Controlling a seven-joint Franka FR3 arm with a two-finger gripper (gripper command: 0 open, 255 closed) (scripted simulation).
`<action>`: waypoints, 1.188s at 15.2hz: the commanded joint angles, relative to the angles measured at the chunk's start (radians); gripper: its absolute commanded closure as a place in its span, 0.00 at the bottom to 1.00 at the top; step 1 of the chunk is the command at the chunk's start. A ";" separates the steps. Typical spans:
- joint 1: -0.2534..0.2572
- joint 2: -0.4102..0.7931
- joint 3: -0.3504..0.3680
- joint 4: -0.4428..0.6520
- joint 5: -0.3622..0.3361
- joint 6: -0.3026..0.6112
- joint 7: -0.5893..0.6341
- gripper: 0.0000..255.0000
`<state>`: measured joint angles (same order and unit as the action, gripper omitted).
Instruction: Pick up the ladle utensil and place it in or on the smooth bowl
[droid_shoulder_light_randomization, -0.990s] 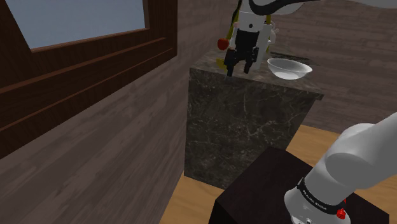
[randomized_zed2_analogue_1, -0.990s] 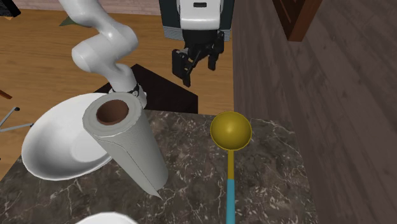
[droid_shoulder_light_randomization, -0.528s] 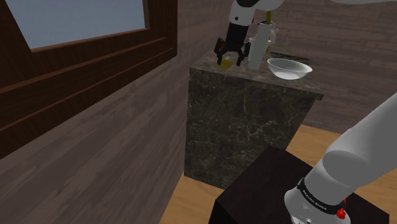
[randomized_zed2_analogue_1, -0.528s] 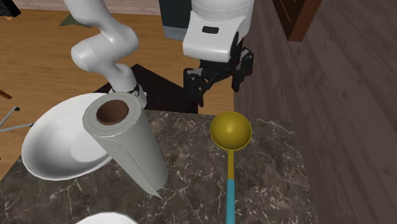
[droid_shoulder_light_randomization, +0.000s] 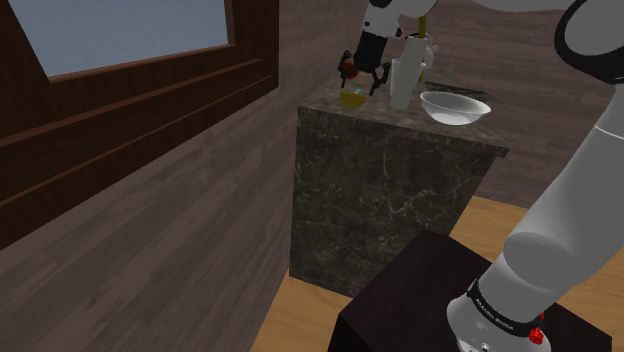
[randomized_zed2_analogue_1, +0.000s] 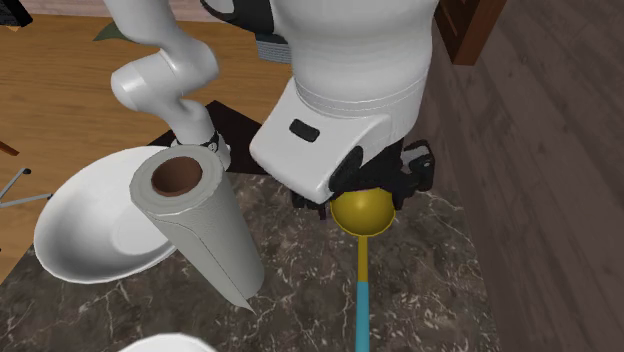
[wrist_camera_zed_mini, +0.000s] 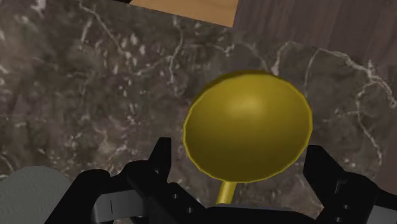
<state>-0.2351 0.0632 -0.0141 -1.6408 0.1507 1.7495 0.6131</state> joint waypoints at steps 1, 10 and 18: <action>-0.020 0.069 -0.020 0.092 0.023 -0.017 0.059 0.00; -0.029 0.112 -0.031 0.053 0.046 0.070 0.100 0.00; -0.029 0.112 -0.031 0.046 0.047 0.078 0.100 0.00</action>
<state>-0.2638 0.1755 -0.0447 -1.5944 0.1972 1.8272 0.7127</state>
